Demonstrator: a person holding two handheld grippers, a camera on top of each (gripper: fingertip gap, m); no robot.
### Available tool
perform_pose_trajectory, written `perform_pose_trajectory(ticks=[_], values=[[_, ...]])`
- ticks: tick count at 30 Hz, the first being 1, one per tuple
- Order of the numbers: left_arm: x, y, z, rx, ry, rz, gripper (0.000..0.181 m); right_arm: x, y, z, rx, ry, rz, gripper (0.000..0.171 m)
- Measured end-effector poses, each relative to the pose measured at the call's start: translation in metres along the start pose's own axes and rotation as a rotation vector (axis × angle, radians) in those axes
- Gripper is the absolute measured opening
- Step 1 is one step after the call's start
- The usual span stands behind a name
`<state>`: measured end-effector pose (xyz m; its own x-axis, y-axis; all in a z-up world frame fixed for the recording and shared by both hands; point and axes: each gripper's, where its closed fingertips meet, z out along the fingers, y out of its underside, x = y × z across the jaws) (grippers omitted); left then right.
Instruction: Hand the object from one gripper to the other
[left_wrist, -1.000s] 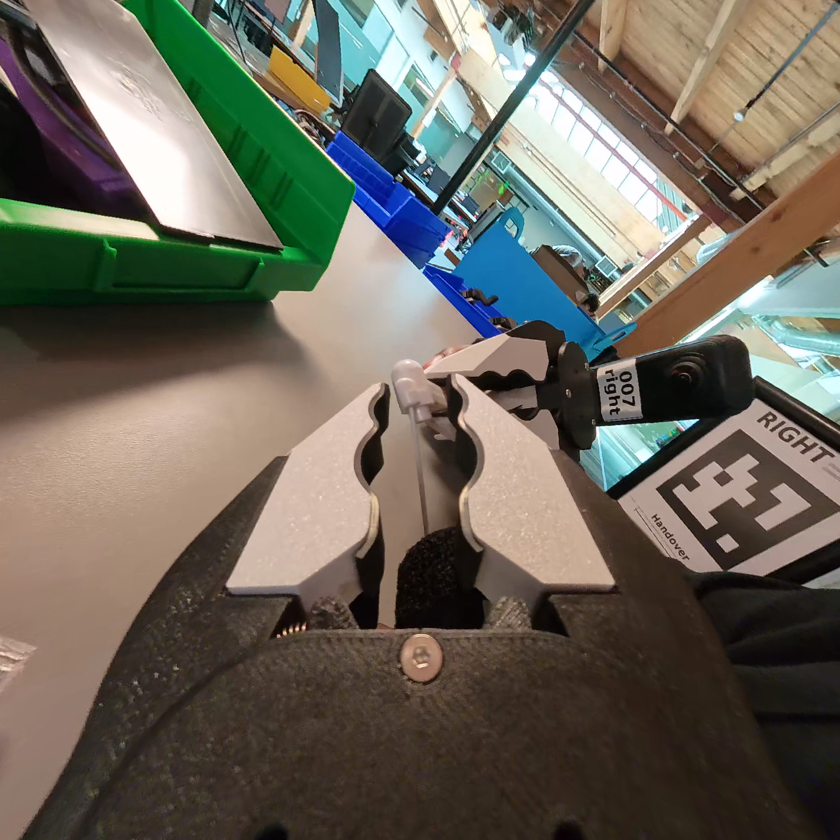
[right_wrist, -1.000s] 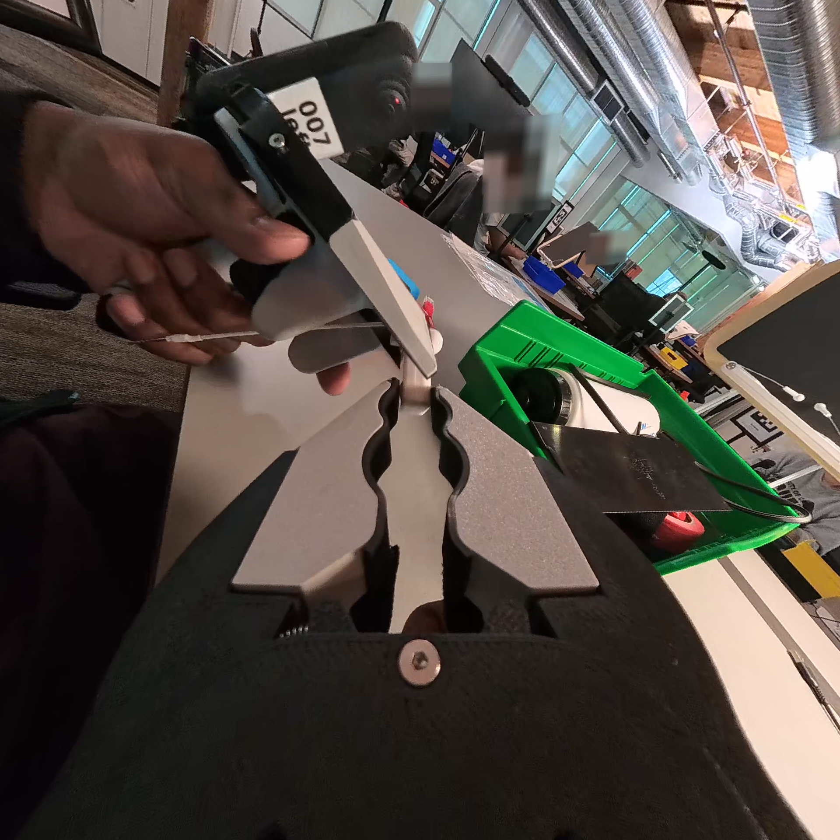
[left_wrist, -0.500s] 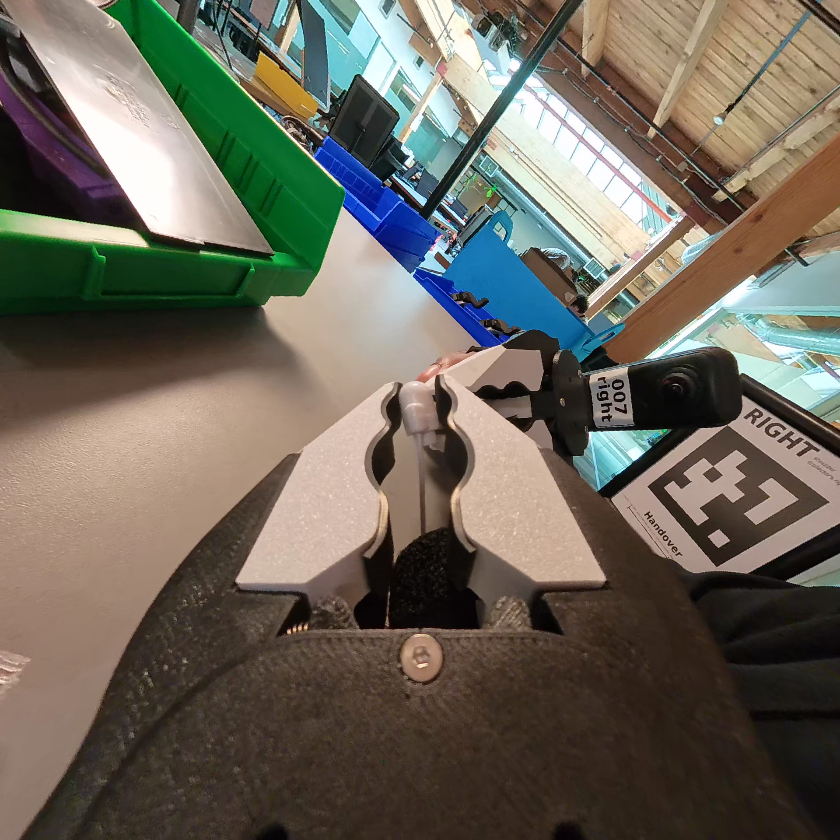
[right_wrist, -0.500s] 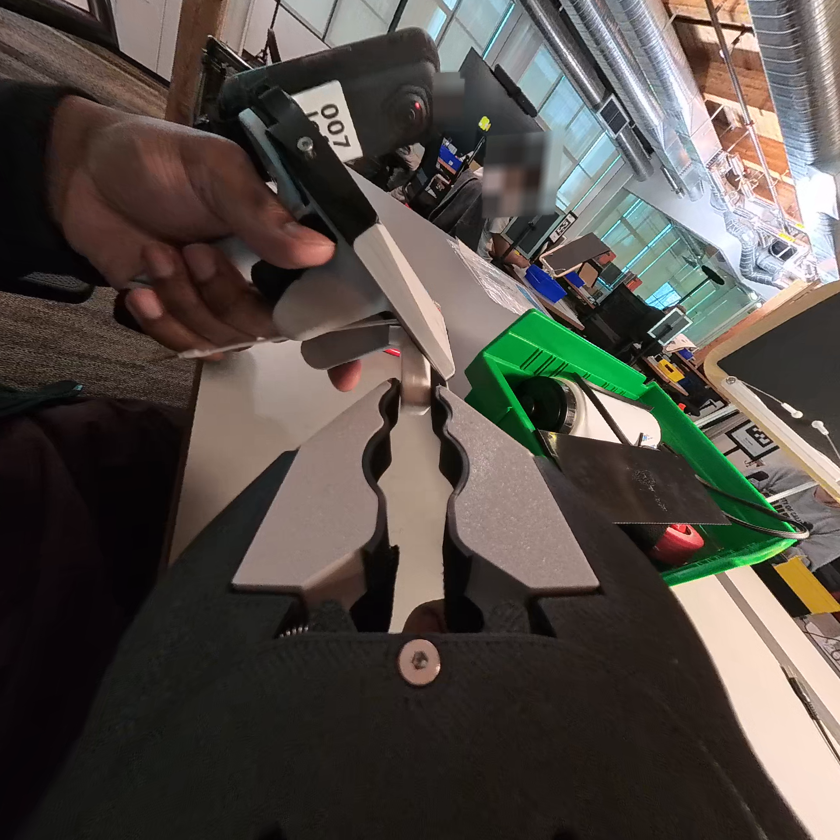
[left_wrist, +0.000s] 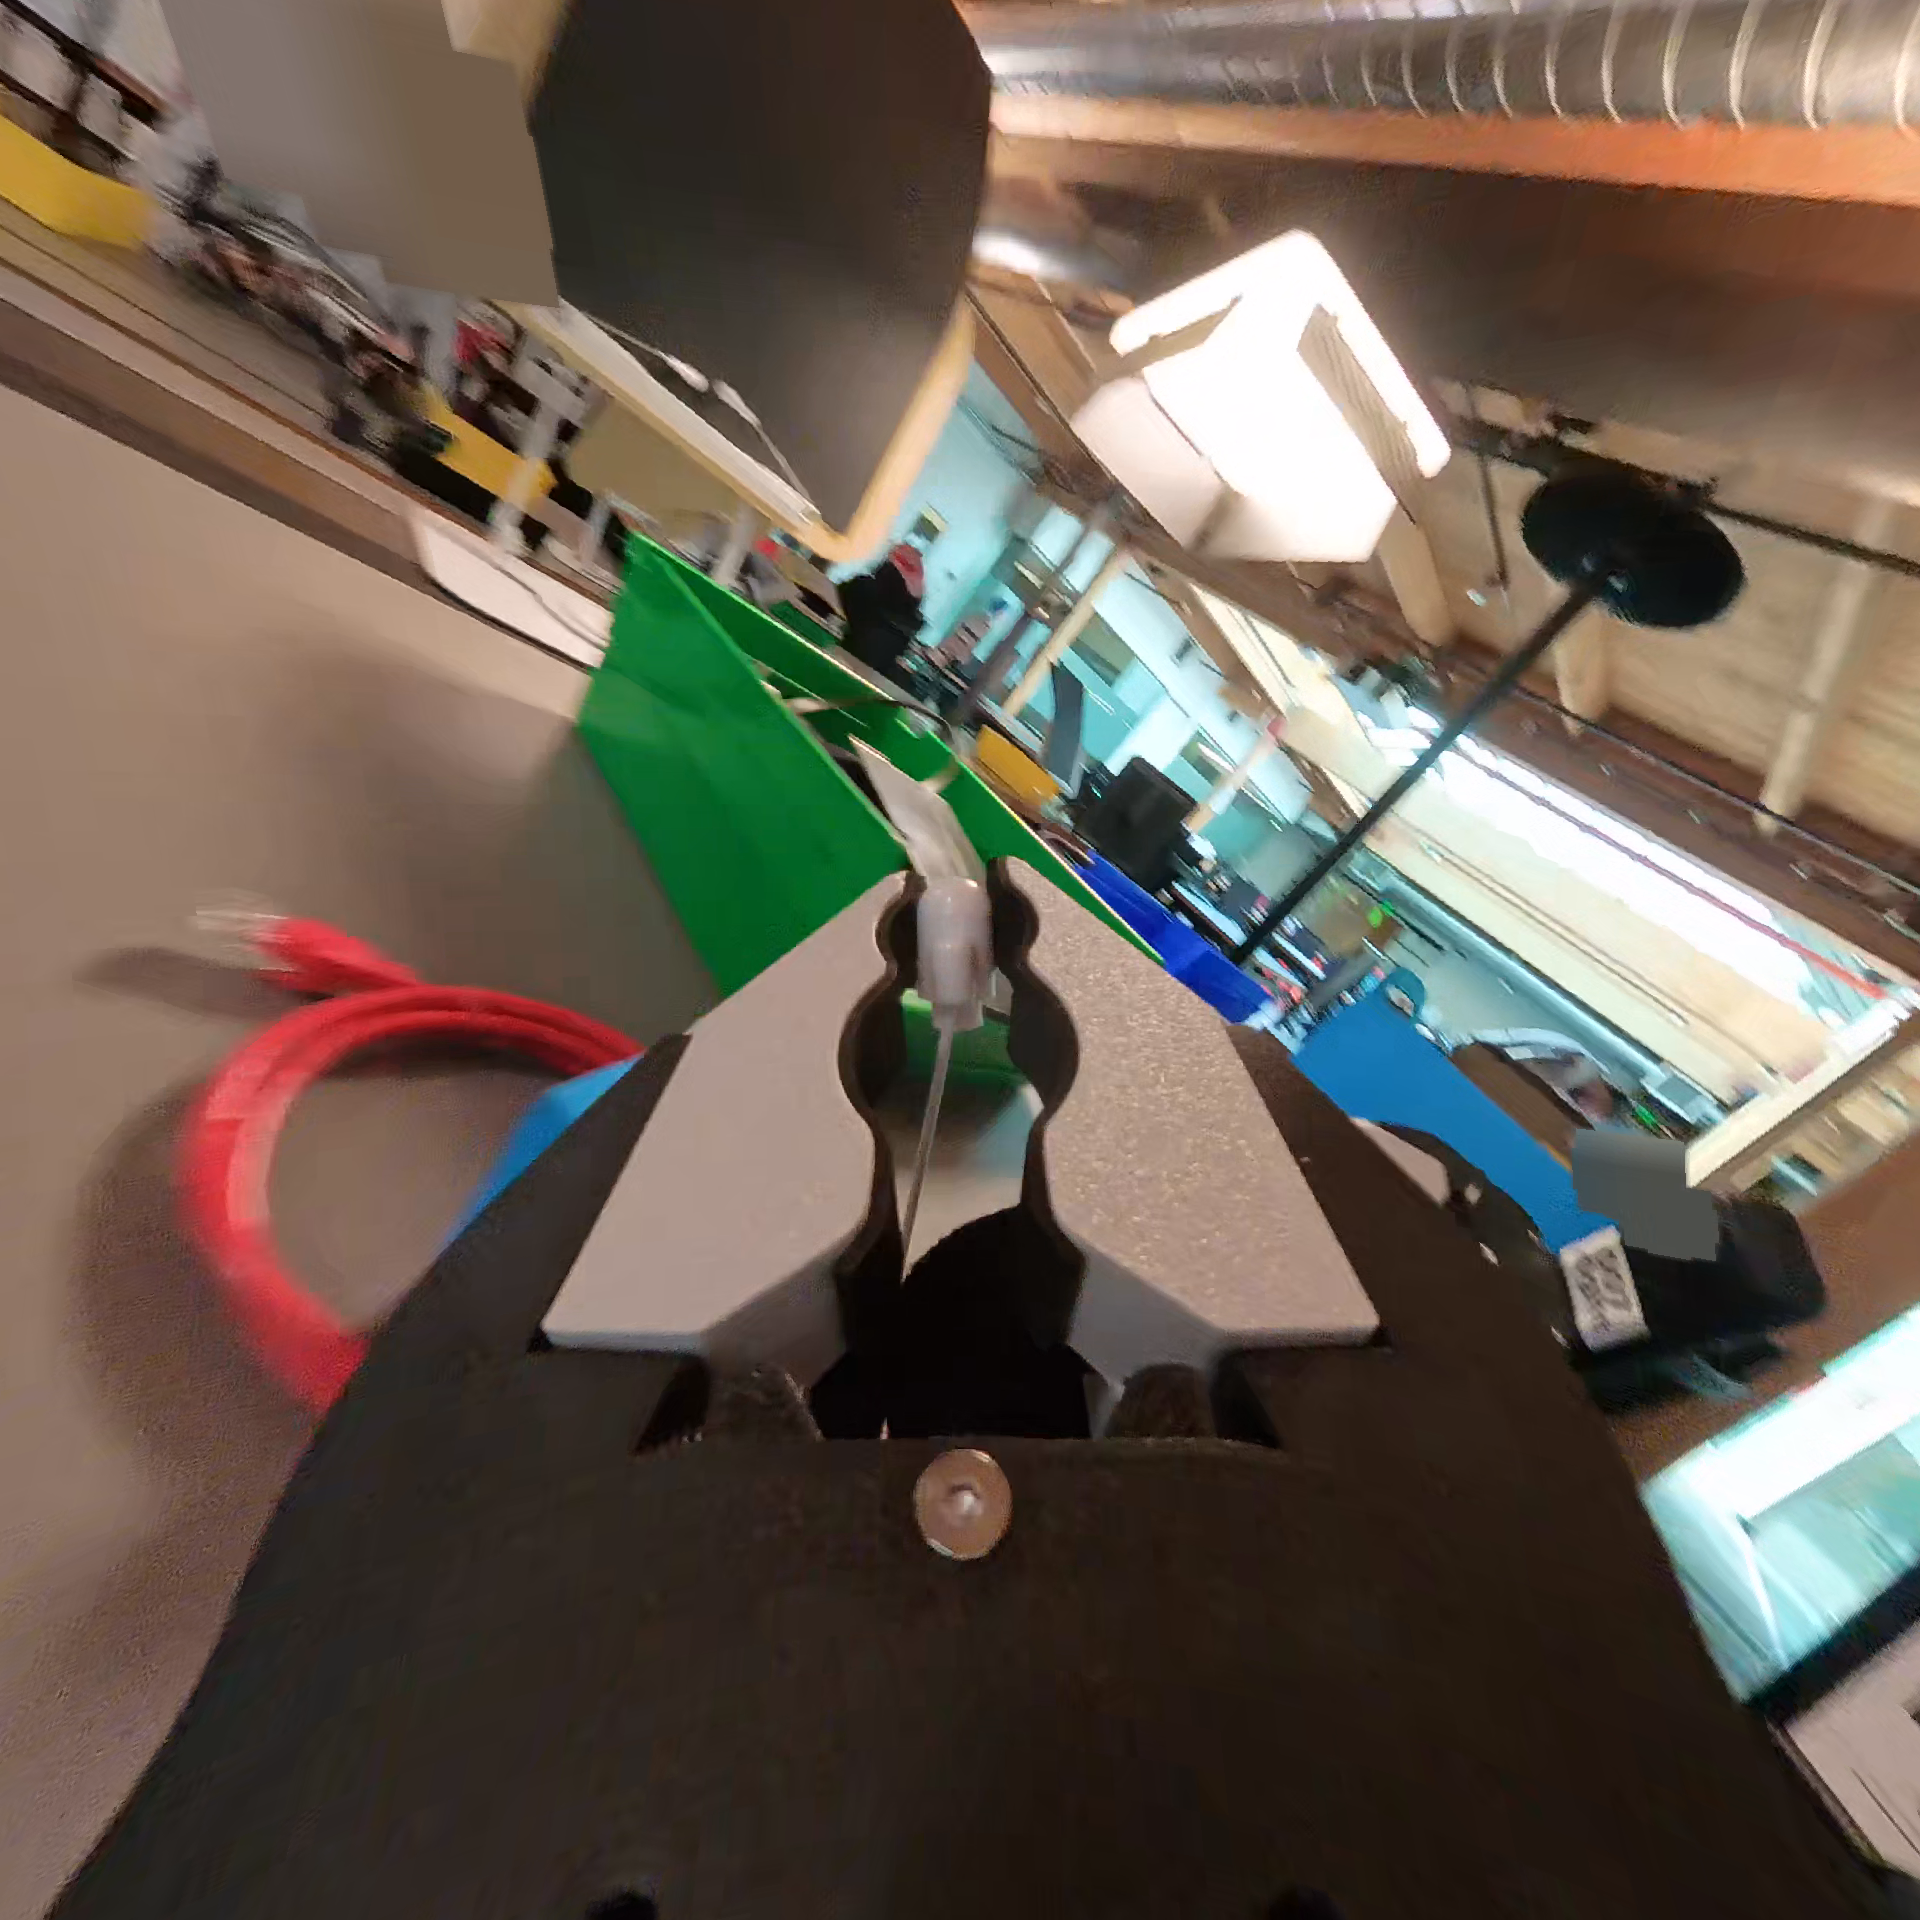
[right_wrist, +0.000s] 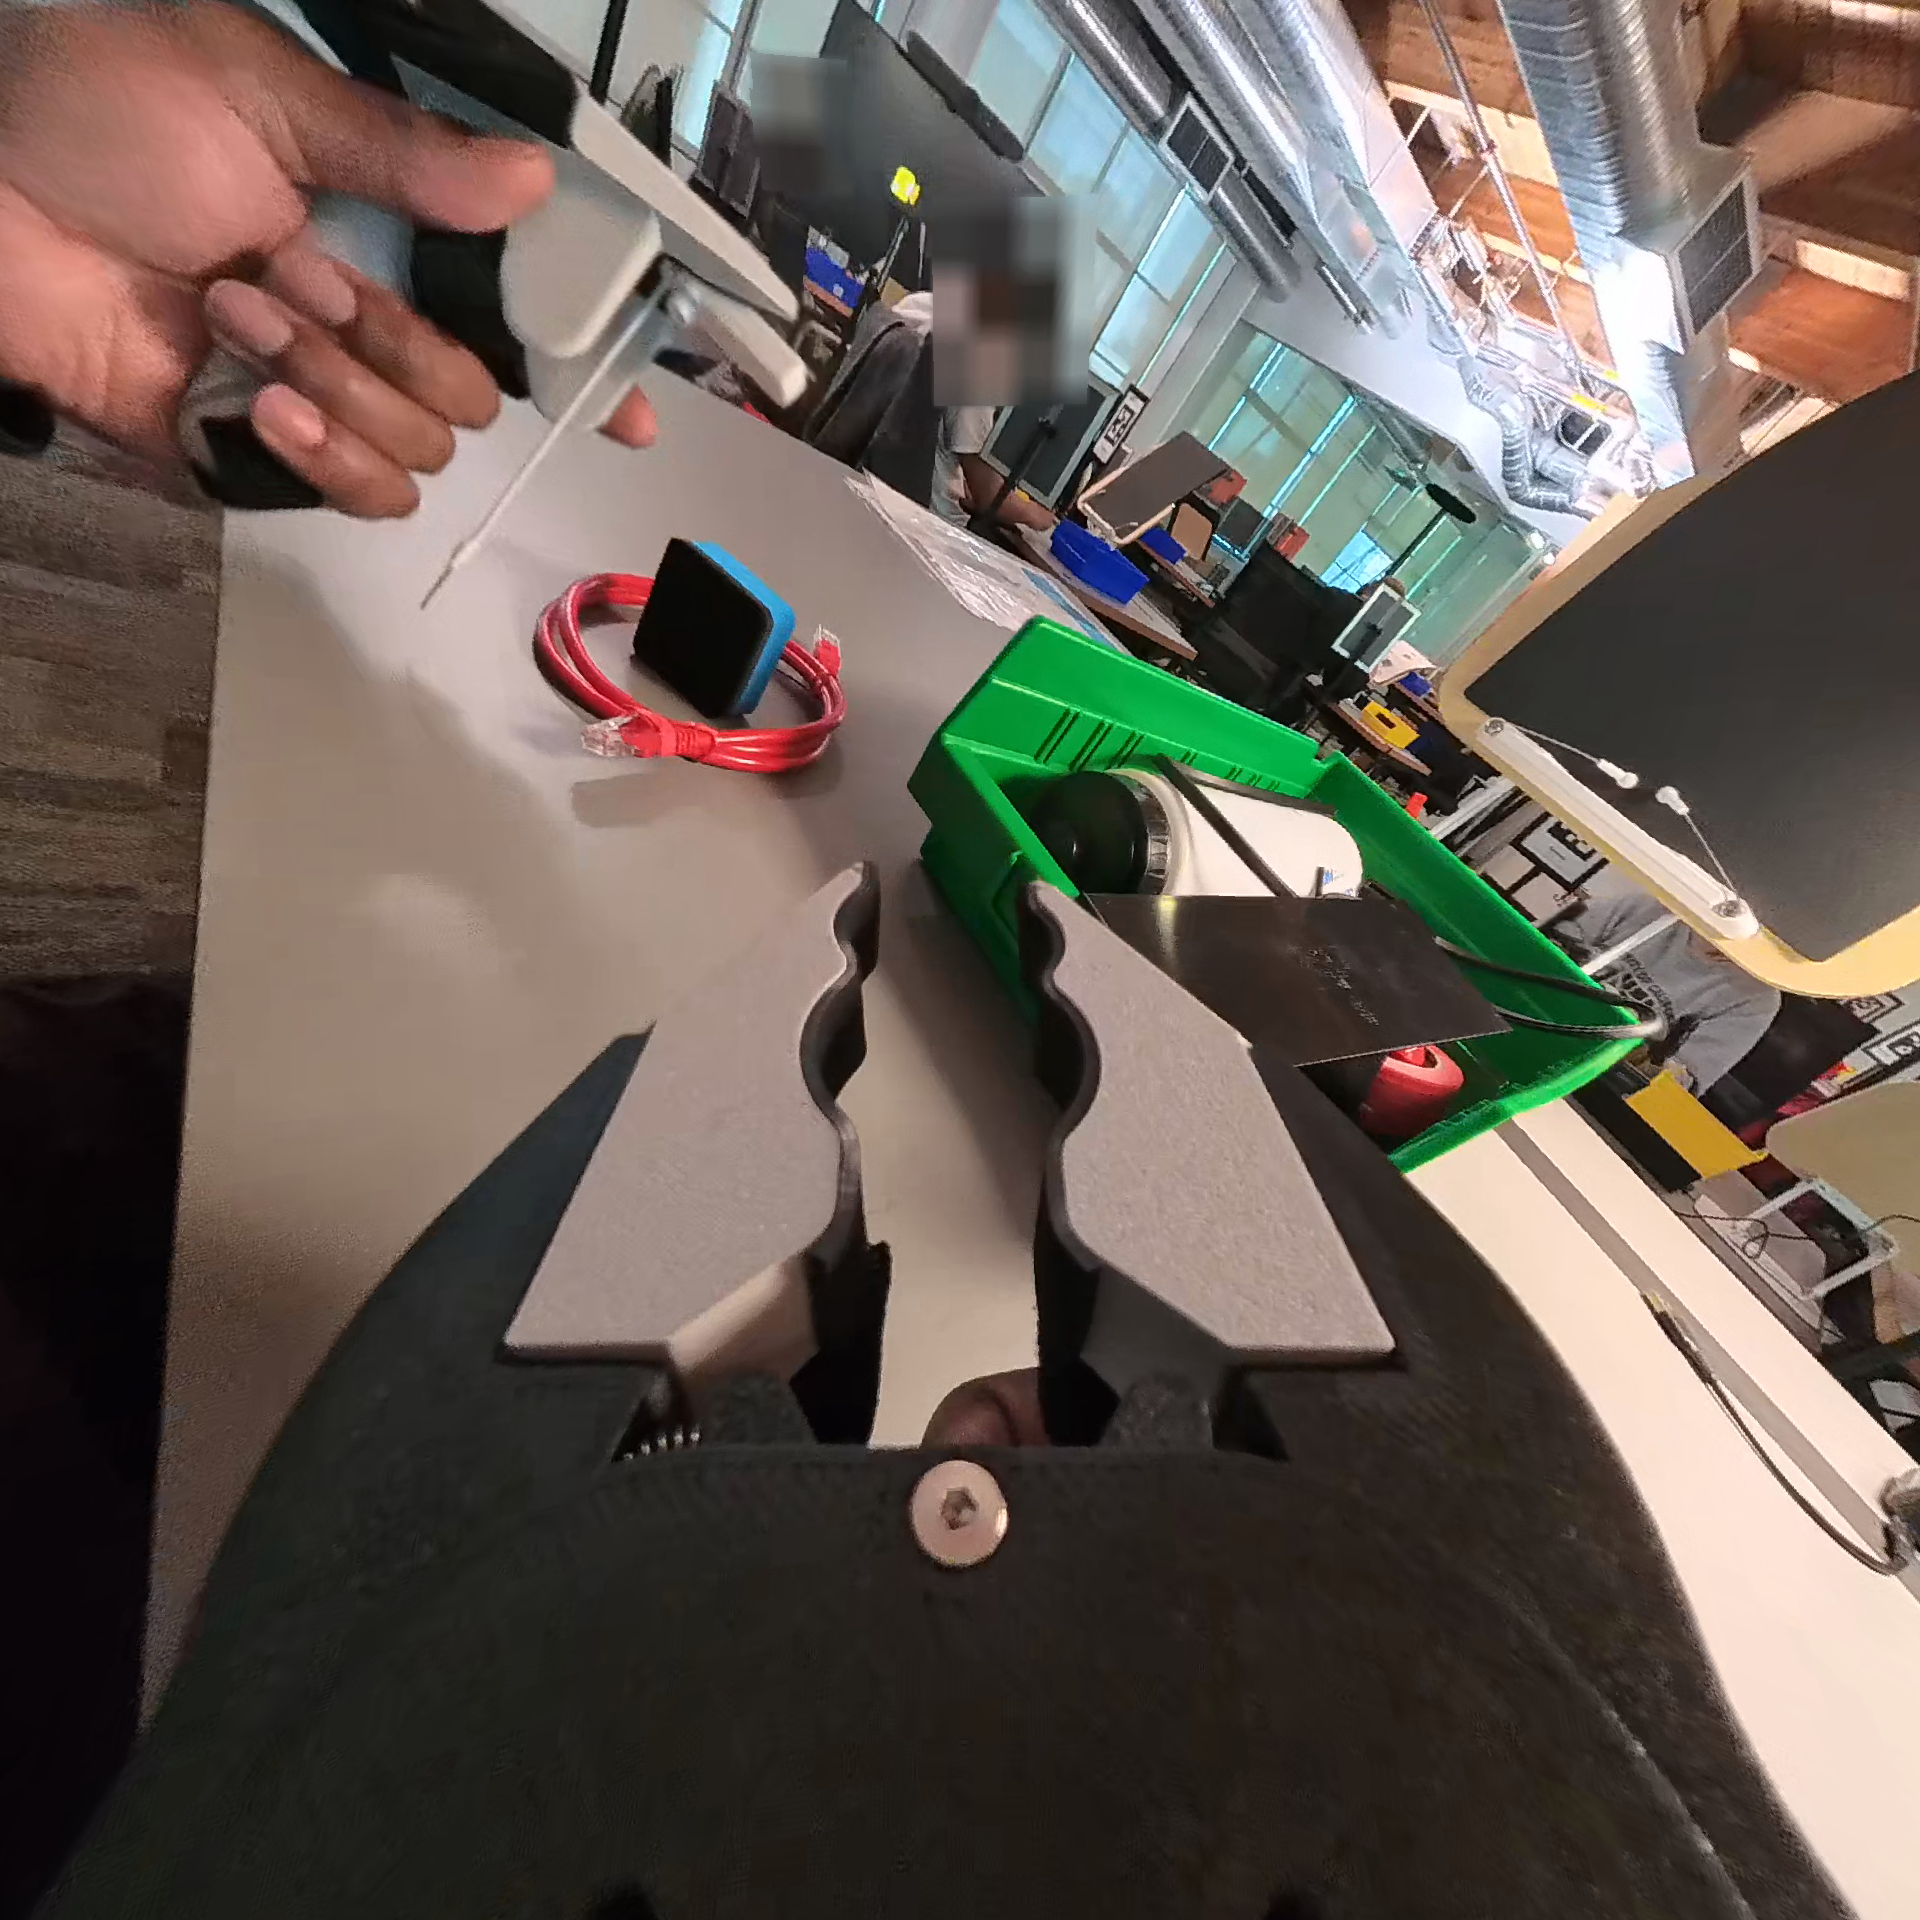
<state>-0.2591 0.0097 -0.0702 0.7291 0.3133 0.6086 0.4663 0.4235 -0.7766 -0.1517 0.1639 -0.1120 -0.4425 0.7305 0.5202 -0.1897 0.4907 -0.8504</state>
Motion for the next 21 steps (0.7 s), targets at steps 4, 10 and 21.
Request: perform_pose_trajectory(ticks=[4,10,21], values=[[-0.055,-0.019,-0.020,0.025,-0.131,-0.001,0.013,0.001,0.001,0.000,-0.008,0.009,-0.001,0.027],[-0.100,-0.040,-0.026,0.029,-0.261,0.012,0.013,0.002,0.003,0.001,-0.019,0.020,-0.001,0.027],[-0.105,0.006,0.012,-0.306,-0.234,0.018,0.013,0.004,0.004,0.001,-0.029,0.027,0.003,0.027]])
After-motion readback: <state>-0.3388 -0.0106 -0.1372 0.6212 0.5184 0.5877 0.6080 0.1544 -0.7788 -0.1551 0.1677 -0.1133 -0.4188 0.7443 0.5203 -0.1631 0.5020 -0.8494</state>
